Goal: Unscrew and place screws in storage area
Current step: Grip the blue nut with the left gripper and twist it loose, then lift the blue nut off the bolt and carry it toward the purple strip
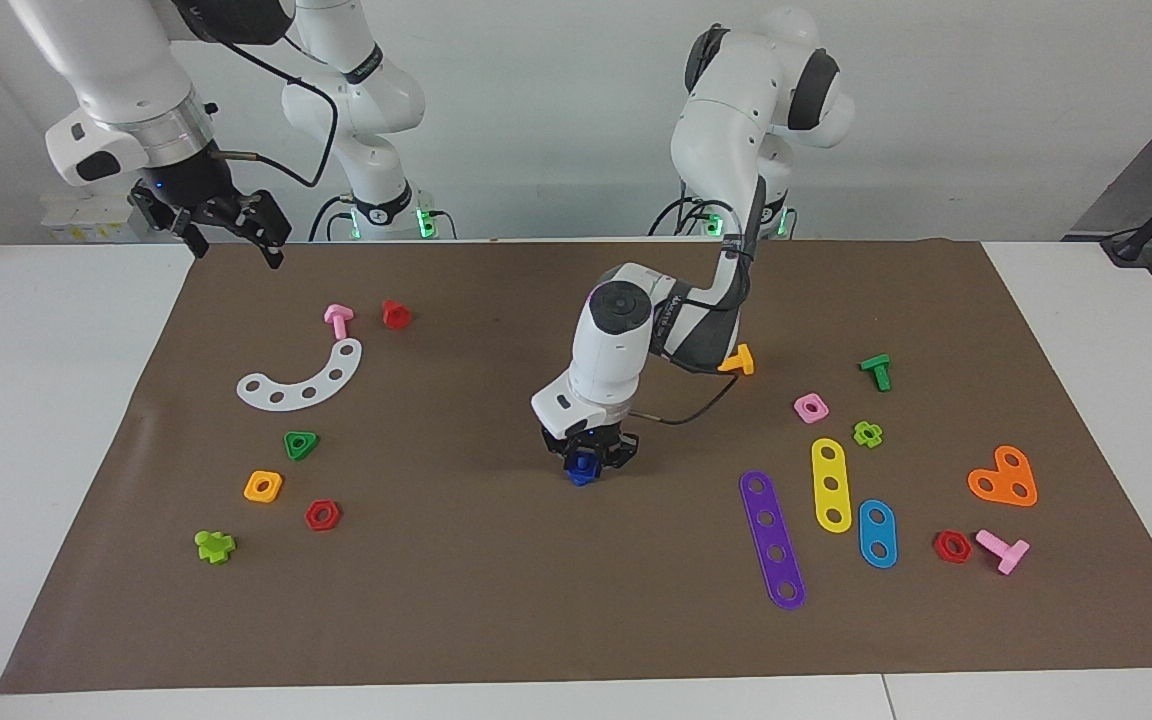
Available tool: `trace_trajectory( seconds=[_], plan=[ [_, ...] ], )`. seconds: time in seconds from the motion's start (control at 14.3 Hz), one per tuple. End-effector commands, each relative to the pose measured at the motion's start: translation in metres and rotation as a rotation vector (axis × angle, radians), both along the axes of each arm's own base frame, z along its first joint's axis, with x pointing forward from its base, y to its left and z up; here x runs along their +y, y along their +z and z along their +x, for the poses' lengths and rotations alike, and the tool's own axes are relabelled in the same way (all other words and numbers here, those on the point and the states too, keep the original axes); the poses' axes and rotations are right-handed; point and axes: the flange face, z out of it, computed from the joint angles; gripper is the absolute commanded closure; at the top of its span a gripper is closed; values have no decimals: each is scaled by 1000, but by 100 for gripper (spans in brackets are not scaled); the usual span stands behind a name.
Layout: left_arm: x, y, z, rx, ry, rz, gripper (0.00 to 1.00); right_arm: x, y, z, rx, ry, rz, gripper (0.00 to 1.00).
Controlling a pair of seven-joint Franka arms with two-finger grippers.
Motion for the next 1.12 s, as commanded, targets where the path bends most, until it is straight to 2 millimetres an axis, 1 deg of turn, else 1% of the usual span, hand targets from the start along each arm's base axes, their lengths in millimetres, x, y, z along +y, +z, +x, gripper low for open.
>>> trace_trajectory(
  seconds=[0.0,0.35,0.42,0.56,0.77,0.84,0.91,1.05],
  plan=[
    [-1,-3,-1,26,24,10,64,-1,1,-5,-15,0,23,0],
    [-3,9,0,54,41,23,63,-1,0,-5,-13,0,23,0],
    [-5,16,0,57,40,22,63,-1,1,-5,-15,0,23,0],
    [-3,23,1,68,43,27,63,-1,1,-5,-15,0,23,0],
    [2,25,0,99,52,47,63,-1,2,-5,-16,0,23,0],
    [5,32,1,102,56,44,63,-1,2,-5,-16,1,23,0],
    [8,47,4,109,71,25,63,-1,1,-5,-15,0,23,0],
    [24,71,15,131,111,-14,63,-1,2,-5,-16,0,23,0]
  ],
)
